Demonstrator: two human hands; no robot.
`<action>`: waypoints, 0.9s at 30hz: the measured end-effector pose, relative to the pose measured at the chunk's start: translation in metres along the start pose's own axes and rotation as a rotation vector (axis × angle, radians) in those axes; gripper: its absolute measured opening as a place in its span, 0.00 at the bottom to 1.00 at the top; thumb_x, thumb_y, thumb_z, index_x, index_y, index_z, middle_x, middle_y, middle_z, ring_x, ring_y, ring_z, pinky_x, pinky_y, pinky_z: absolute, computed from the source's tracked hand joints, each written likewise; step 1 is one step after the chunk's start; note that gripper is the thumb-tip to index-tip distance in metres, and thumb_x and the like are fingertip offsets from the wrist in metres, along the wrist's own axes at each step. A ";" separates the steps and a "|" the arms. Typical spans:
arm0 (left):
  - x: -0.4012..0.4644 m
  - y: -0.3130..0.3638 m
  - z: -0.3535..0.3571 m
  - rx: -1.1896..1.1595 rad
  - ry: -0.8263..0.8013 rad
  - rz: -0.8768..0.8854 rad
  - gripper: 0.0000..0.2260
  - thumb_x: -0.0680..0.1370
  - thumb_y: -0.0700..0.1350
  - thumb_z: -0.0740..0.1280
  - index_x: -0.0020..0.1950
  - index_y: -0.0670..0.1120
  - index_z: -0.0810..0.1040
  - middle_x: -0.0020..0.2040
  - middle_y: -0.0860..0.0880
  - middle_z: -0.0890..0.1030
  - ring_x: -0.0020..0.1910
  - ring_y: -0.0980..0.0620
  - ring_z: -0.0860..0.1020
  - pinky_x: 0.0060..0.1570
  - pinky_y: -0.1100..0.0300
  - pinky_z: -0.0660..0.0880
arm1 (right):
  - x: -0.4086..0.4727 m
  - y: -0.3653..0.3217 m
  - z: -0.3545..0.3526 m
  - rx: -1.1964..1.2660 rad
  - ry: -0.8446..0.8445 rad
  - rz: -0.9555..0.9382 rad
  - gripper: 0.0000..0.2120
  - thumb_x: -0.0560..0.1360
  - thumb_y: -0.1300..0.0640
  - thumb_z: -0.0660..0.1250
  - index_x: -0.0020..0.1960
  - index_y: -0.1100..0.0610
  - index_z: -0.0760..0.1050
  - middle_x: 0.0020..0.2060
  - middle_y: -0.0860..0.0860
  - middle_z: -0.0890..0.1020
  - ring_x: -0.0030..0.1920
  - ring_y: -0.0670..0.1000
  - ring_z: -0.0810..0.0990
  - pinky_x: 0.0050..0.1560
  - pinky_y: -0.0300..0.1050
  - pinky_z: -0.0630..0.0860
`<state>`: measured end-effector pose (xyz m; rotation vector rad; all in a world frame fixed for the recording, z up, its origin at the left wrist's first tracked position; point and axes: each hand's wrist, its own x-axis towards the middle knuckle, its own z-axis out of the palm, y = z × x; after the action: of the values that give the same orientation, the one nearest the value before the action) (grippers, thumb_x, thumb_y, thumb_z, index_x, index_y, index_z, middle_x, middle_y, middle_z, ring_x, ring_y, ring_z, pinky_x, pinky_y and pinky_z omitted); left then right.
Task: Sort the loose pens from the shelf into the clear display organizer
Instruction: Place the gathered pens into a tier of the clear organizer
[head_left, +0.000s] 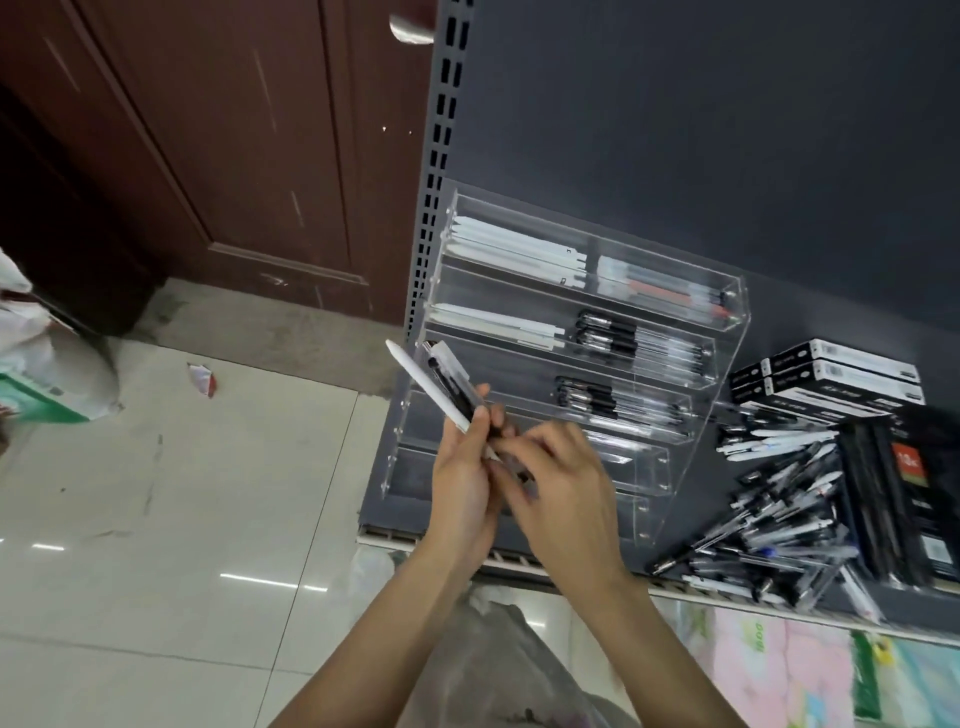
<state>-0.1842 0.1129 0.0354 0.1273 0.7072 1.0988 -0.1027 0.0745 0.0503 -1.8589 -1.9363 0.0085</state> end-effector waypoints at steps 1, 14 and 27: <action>0.001 -0.002 0.003 -0.009 0.003 -0.015 0.08 0.82 0.39 0.55 0.57 0.44 0.72 0.36 0.50 0.73 0.35 0.55 0.73 0.35 0.64 0.75 | 0.001 0.001 0.000 0.023 0.005 0.035 0.07 0.73 0.52 0.67 0.45 0.54 0.81 0.39 0.47 0.77 0.40 0.47 0.75 0.36 0.37 0.73; 0.012 -0.018 0.035 0.292 0.061 0.067 0.11 0.78 0.52 0.62 0.51 0.45 0.73 0.31 0.53 0.70 0.29 0.58 0.71 0.32 0.65 0.71 | 0.007 0.040 -0.022 0.710 0.206 0.445 0.07 0.77 0.55 0.64 0.47 0.56 0.80 0.34 0.45 0.84 0.35 0.42 0.83 0.40 0.35 0.79; 0.020 0.009 0.009 0.123 0.037 0.078 0.12 0.83 0.43 0.53 0.42 0.44 0.69 0.33 0.50 0.72 0.31 0.55 0.73 0.39 0.61 0.77 | 0.115 0.112 -0.028 0.054 0.077 -0.119 0.07 0.76 0.59 0.67 0.52 0.57 0.82 0.39 0.51 0.85 0.31 0.46 0.80 0.35 0.41 0.79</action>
<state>-0.1811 0.1358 0.0371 0.2417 0.8085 1.1345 0.0140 0.1847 0.0771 -1.6821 -1.9705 -0.0471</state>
